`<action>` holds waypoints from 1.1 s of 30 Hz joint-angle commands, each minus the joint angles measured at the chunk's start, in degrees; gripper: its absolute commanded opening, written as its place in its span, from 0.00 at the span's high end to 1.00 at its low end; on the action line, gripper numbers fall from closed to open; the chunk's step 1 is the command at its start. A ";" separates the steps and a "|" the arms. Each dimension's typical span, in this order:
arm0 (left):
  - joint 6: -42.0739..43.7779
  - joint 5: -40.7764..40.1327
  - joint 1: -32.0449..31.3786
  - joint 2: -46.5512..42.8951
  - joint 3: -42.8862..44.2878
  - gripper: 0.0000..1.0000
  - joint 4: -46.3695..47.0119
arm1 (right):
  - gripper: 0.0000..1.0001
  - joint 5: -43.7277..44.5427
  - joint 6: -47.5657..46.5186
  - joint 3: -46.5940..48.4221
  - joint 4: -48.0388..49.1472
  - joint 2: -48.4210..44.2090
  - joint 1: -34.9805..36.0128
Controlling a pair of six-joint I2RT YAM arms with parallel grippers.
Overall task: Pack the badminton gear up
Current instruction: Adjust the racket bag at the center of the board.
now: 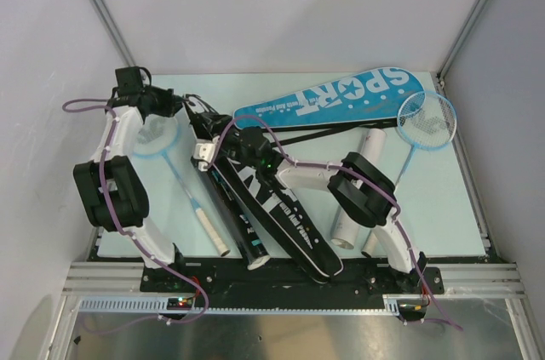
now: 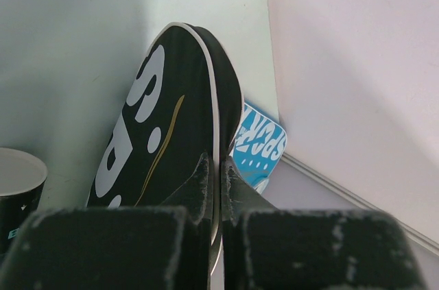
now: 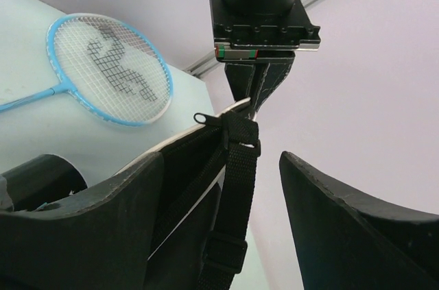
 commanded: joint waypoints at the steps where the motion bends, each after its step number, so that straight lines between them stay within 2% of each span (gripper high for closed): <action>1: -2.94 5.92 -0.11 -3.57 2.48 1.00 -1.58 | 0.26 0.00 0.17 1.54 4.94 -0.87 1.13; 14: -4.94 8.17 0.46 -3.92 2.34 1.00 -1.63 | 0.28 -0.65 -1.01 2.54 3.07 -0.02 2.25; 26: -5.45 7.52 0.53 -4.90 2.01 1.00 -1.70 | 0.31 9.94 -5.55 12.98 -5.61 7.13 2.45; 33: -5.09 7.15 0.52 -5.05 1.96 1.00 -2.04 | 0.36 11.82 -8.02 16.39 -8.42 9.17 2.96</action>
